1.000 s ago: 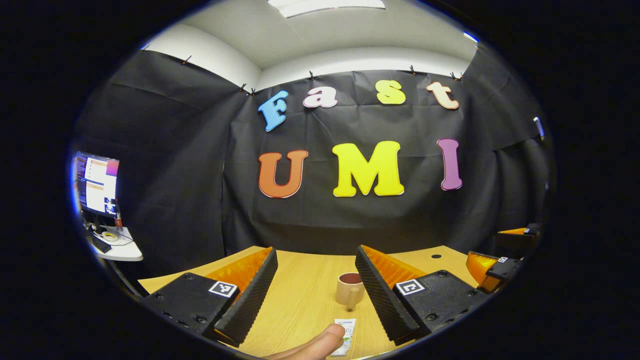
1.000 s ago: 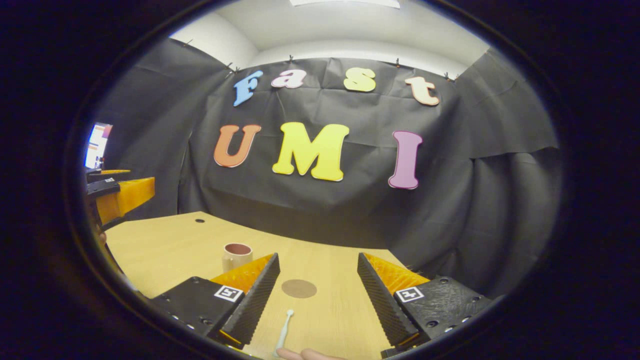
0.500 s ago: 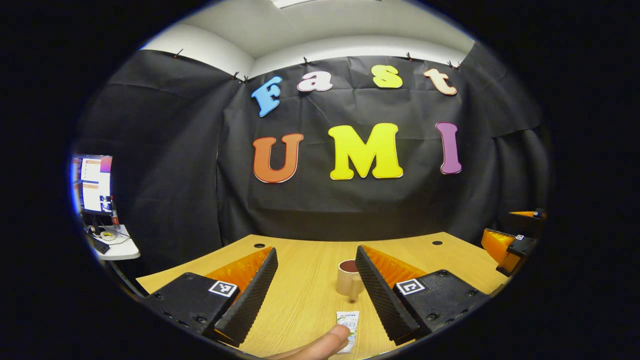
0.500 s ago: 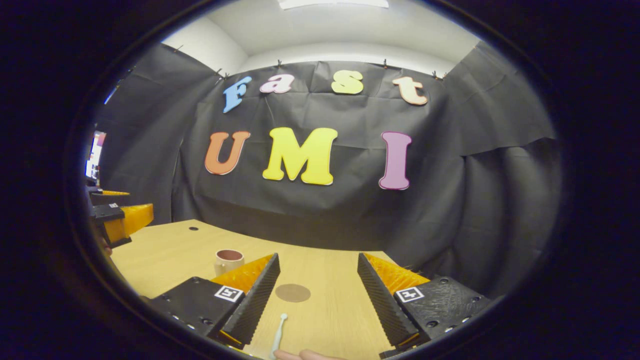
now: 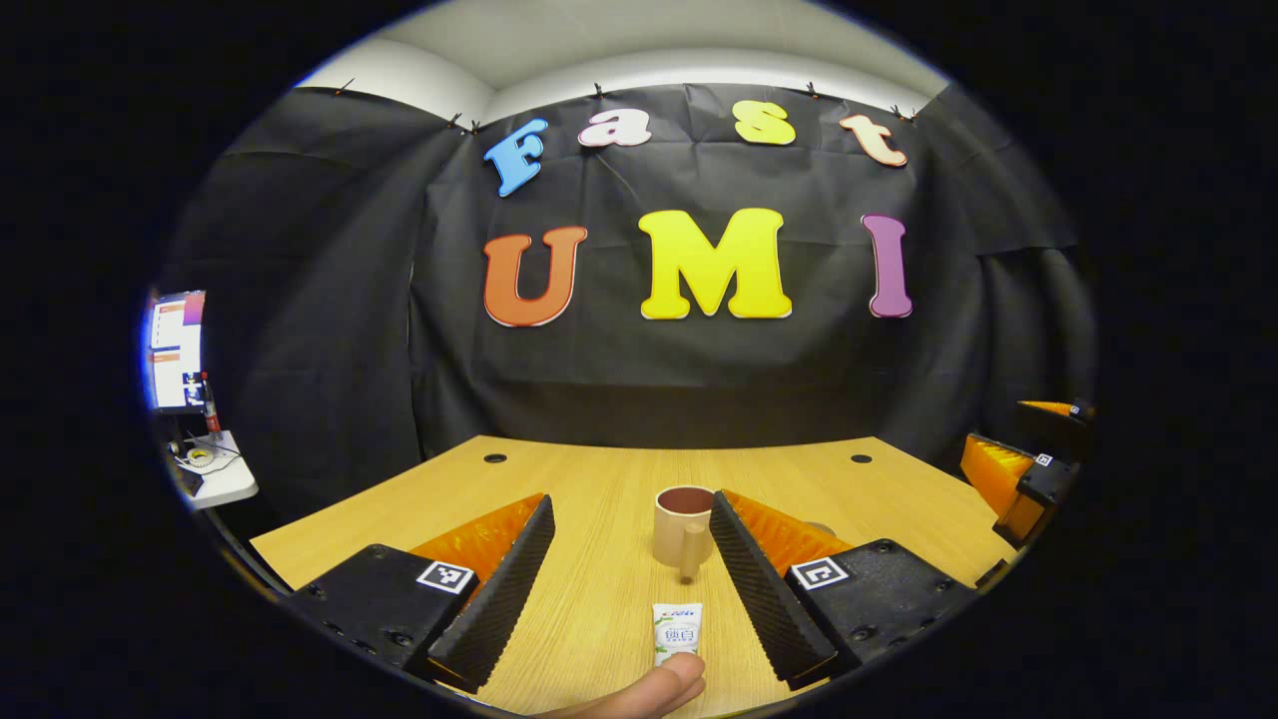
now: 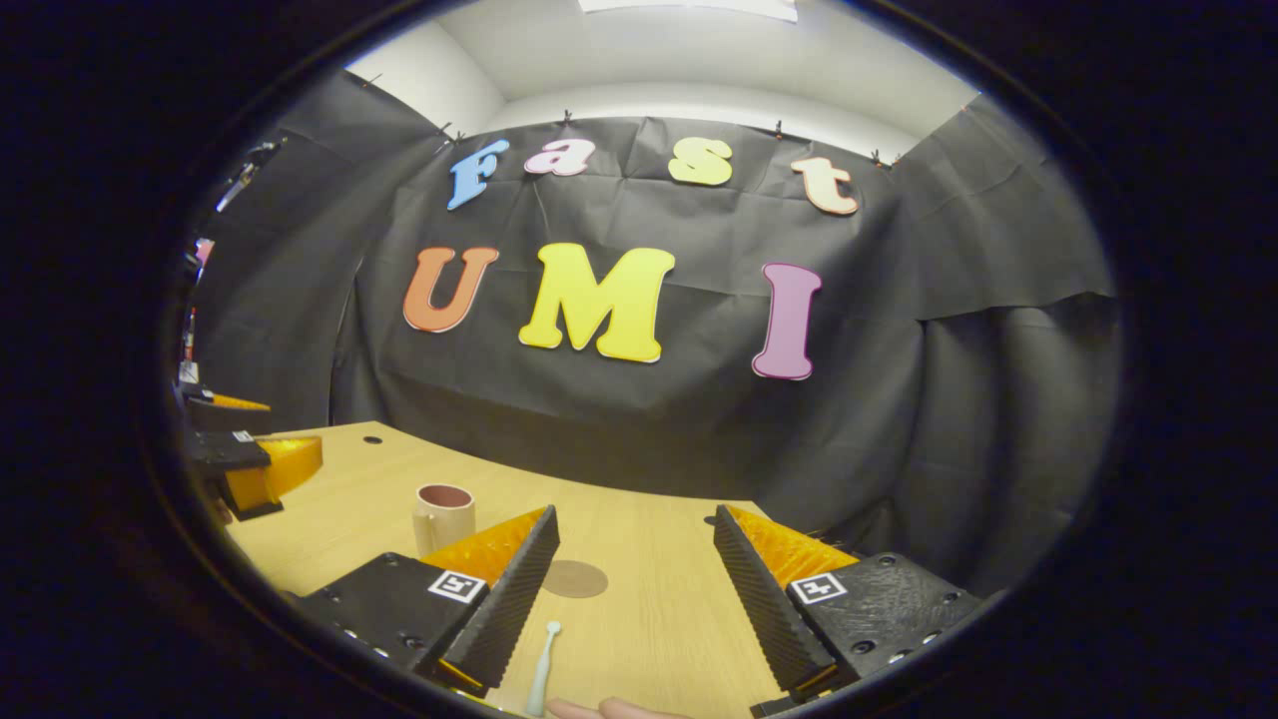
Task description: Put the toothbrush and toothpaste on the desktop into the cup, then pick up the cup and place it on the coaster on the desktop.
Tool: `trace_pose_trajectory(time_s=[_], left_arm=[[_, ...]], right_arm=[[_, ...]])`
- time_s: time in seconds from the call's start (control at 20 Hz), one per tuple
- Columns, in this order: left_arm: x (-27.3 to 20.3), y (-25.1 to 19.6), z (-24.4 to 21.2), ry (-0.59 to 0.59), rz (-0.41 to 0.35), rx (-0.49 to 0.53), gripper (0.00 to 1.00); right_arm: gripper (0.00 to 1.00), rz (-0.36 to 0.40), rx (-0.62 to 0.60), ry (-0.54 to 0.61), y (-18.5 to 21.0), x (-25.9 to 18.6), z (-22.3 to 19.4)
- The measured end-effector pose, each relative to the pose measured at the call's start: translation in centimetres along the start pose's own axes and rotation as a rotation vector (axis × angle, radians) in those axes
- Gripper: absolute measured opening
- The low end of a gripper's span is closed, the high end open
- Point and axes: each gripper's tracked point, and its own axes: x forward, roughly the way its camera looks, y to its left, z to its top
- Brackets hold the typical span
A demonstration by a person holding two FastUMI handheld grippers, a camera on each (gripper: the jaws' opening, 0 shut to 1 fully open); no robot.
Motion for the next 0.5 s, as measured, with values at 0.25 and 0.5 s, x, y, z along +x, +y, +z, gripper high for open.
trace_pose_trajectory(time_s=[0.25,0.5], left_arm=[[1.4,-0.4,-6.6,0.239,-0.003,-0.009,1.00],[1.2,-1.8,-11.5,0.422,-0.070,-0.005,1.00]], right_arm=[[0.95,0.002,0.006,0.029,0.1,0.5,-1.0],[0.96,-0.001,-0.008,0.060,0.2,1.1,-2.1]])
